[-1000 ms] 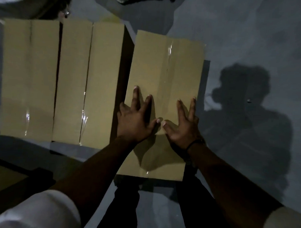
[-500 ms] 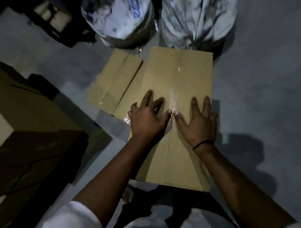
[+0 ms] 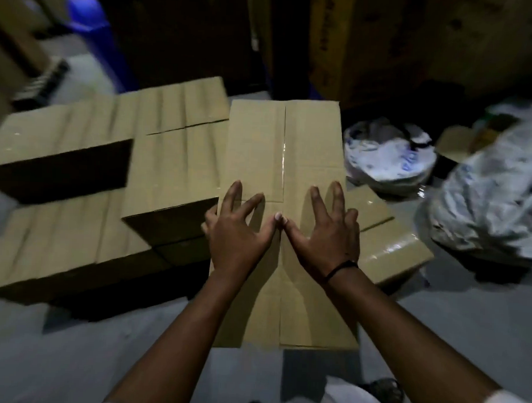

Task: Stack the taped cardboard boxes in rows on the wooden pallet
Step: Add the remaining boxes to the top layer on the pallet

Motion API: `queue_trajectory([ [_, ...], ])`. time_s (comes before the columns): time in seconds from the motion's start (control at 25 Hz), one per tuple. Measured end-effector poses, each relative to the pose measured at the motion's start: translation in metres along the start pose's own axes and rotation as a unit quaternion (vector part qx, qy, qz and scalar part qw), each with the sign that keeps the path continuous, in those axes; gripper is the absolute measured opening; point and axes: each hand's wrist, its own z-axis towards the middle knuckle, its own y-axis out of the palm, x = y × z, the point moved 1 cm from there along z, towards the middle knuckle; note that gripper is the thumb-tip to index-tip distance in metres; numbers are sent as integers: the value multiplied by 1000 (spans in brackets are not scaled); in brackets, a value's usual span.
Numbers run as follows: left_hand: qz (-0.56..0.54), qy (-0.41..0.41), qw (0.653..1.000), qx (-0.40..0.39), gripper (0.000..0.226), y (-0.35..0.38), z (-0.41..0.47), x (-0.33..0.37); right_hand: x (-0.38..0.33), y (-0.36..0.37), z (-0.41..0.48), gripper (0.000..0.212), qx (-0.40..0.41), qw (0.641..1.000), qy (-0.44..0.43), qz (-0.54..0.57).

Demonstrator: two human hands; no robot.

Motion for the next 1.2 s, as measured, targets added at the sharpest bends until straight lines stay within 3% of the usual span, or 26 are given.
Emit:
queue_trajectory([
  [0.24, 73, -95, 988, 94, 55, -129, -31, -160, -185, 52, -46, 91, -67, 984, -150, 66],
  [0.52, 100, -205, 963, 145, 54, -191, -38, -261, -306, 114, -47, 88, -115, 956, -256, 87],
  [0.72, 132, -240, 950, 148, 54, -211, 15, -317, -375, 164, -6, 87, -141, 946, -274, 104],
  [1.2, 145, -277, 948, 53, 61, -227, 181, -448, -517, 266, 124, 80, -193, 932, -279, 131],
])
